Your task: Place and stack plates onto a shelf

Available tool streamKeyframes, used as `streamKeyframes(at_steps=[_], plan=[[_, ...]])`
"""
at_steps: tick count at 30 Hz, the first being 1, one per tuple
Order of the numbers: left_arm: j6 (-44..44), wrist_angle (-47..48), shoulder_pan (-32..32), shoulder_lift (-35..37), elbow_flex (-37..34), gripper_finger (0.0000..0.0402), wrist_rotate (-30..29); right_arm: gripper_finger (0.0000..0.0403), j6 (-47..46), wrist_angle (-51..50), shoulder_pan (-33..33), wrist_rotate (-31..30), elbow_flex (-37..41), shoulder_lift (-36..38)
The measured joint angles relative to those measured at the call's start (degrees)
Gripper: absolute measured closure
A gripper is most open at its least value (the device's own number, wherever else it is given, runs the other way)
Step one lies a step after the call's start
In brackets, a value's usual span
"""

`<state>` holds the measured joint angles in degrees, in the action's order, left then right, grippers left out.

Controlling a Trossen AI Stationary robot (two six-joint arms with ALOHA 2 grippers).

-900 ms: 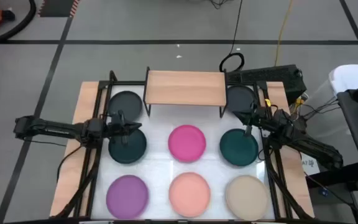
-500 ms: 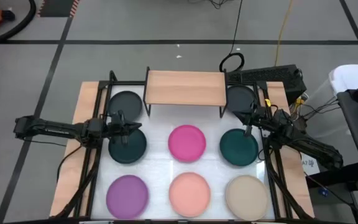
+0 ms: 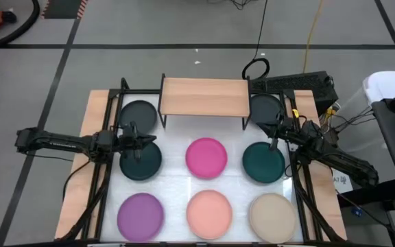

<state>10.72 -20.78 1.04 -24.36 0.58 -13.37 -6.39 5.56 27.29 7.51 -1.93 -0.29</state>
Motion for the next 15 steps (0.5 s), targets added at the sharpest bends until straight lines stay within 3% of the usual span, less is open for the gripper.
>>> streamKeyframes(at_steps=[7, 15], plan=[[0.00, 0.00, 0.00, 0.00, 0.00, 0.0398, -0.02, 0.0403, -0.01, 2.55, 0.00, 0.00, 0.00, -0.01], [0.01, -0.02, 0.01, 0.00, 0.00, 0.0398, -0.01, 0.0403, -6.17, 22.44, 0.00, 0.03, 0.02, 0.02]])
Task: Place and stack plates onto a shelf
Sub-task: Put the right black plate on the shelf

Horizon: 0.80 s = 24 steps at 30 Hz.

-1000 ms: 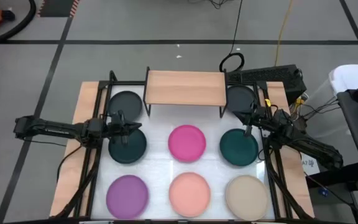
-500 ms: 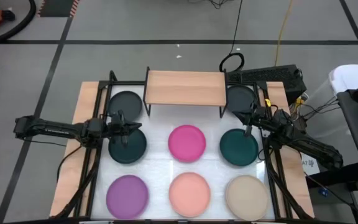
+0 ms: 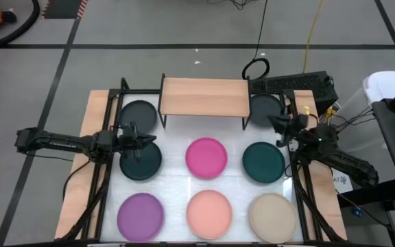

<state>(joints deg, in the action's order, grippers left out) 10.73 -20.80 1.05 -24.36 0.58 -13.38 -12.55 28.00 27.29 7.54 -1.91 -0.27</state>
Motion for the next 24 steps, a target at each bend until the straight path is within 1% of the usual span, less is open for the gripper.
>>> streamKeyframes(at_steps=[2, 3, 6, 7, 8, 10, 11, 19, 21, 24], plan=[[0.01, 0.00, 0.01, 0.00, 0.00, 0.0398, -0.01, 0.0403, -3.05, 2.52, -0.01, 0.82, 0.00, 0.00], [0.00, 0.00, -0.01, 0.00, 0.00, 0.0398, 0.00, 0.0403, -4.22, 2.77, 0.00, 2.54, 0.00, 0.00], [0.00, 0.02, -0.01, 0.00, 0.01, 0.0398, -0.01, 0.0403, -3.71, 2.20, 0.02, 12.06, 0.00, -0.30], [0.00, 0.01, 0.00, 0.00, 0.00, 0.0398, -0.01, 0.0403, -3.05, 2.44, -0.01, 14.20, -0.03, -0.57], [0.01, 0.00, -0.01, 0.00, 0.00, 0.0398, -0.01, 0.0403, -2.78, 2.59, -0.02, 15.00, -0.25, -0.93], [-0.01, 0.00, 0.00, 0.00, 0.00, 0.0398, -0.01, 0.0403, -2.82, 1.89, -0.02, 15.04, -1.15, -2.18], [-0.01, 0.00, 0.01, 0.00, 0.00, 0.0398, -0.01, 0.0403, -2.80, -0.55, -0.02, 15.25, -1.96, -3.15], [-0.01, 0.00, -0.01, 0.00, 0.00, 0.0398, 0.01, 0.0403, 5.05, -26.00, -0.93, 16.31, -16.95, -15.60], [-0.01, 0.00, -0.01, 0.00, 0.00, 0.0398, -0.01, 0.0403, 5.68, -31.50, -1.90, 13.56, -19.94, -18.51], [0.00, 0.00, -0.01, 0.00, 0.00, 0.0398, 0.01, 0.0403, 5.80, -37.30, -3.98, 7.22, -22.17, -22.07]])
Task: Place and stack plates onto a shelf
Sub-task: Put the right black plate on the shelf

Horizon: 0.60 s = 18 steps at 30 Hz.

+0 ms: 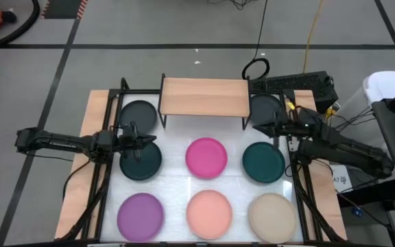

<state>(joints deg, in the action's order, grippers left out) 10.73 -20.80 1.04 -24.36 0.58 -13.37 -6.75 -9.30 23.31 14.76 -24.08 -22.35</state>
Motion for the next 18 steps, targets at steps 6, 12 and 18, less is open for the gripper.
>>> streamKeyframes(at_steps=[6, 12, 18], plan=[[0.01, 0.00, 0.00, 0.00, 0.00, 0.0398, -0.02, 0.0403, 5.76, 0.40, -3.68, -3.92, -0.36, -2.51], [-0.01, 0.00, 0.00, 0.00, 0.00, 0.0398, 0.00, 0.0403, 4.82, 7.08, -4.70, -8.85, -1.10, -2.64], [-0.01, 0.00, 0.01, 0.00, 0.01, 0.0398, -0.02, 0.0403, 7.55, -3.79, -5.91, -11.76, -16.10, -9.84]])
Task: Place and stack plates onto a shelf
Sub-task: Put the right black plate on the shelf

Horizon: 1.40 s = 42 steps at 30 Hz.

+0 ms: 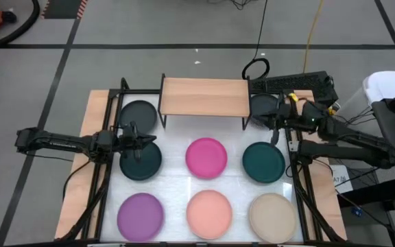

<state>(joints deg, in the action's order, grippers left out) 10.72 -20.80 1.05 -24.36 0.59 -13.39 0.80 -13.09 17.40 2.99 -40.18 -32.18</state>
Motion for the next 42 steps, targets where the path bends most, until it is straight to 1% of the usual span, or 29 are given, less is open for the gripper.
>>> streamKeyframes(at_steps=[2, 4, 5, 6, 8, 9, 10, 12, 16, 18, 22, 23, 28, 32, 35, 38, 42], plan=[[0.00, 0.00, 0.01, 0.00, -0.01, 0.0398, 0.00, 0.0403, 1.36, -7.16, -1.43, -5.20, -5.67, -3.86], [0.01, 0.01, 0.01, 0.00, -0.01, 0.0398, 0.00, 0.0403, 1.30, -15.94, -2.80, -13.65, -9.67, -7.61], [0.02, 0.00, -0.01, 0.00, -0.01, 0.0398, 0.00, 0.0403, 0.28, -20.25, -3.25, -19.01, -10.76, -9.33], [0.01, 0.00, 0.00, 0.00, -0.01, 0.0398, 0.00, 0.0403, -1.63, -24.11, -3.50, -24.76, -11.12, -10.81], [0.01, 0.00, -0.01, 0.00, -0.01, 0.0398, 0.00, 0.0403, -6.77, -30.58, -3.57, -32.83, -10.54, -13.40], [0.01, 0.00, -0.01, 0.00, -0.01, 0.0398, 0.00, 0.0403, -9.01, -33.07, -3.44, -35.01, -9.75, -14.50], [0.02, 0.00, 0.01, 0.00, -0.01, 0.0398, 0.00, 0.0403, -10.72, -34.66, -3.31, -35.79, -8.72, -15.33], [0.02, 0.00, 0.01, 0.00, -0.01, 0.0398, 0.02, 0.0403, -12.54, -34.55, -3.07, -34.93, -6.21, -16.48], [0.00, 0.00, 0.01, 0.00, 0.00, 0.0398, 0.00, 0.0398, -10.96, -30.02, -2.52, -26.88, -0.14, -18.84], [0.00, 0.00, 0.00, 0.00, -0.01, 0.0398, 0.00, 0.0386, -10.15, -27.77, -2.08, -25.12, 2.69, -20.02], [0.02, 0.02, 0.01, 0.00, -0.01, 0.0398, 0.00, 0.0340, -9.79, -23.24, -0.62, -24.96, 6.53, -22.92], [0.02, 0.00, 0.00, 0.00, -0.01, 0.0398, 0.00, 0.0327, -9.69, -22.33, -0.17, -24.13, 7.05, -23.54], [0.00, 0.00, 0.01, 0.00, -0.01, 0.0398, 0.00, 0.0263, -10.91, -21.41, 2.37, -23.75, 8.04, -26.91], [0.00, 0.01, 0.00, 0.00, 0.00, 0.0398, 0.00, 0.0235, -10.44, -20.10, 4.34, -23.78, 9.33, -30.12], [0.01, 0.01, -0.01, 0.00, -0.01, 0.0398, 0.00, 0.0228, -9.31, -15.01, 5.85, -23.83, 11.37, -32.08], [0.02, 0.01, 0.00, 0.00, -0.01, 0.0398, 0.00, 0.0229, -9.12, -9.43, 7.49, -24.76, 13.73, -33.93], [0.02, 0.02, -0.01, 0.00, -0.01, 0.0398, 0.00, 0.0251, -9.20, -5.00, 9.47, -26.76, 16.23, -35.14]])
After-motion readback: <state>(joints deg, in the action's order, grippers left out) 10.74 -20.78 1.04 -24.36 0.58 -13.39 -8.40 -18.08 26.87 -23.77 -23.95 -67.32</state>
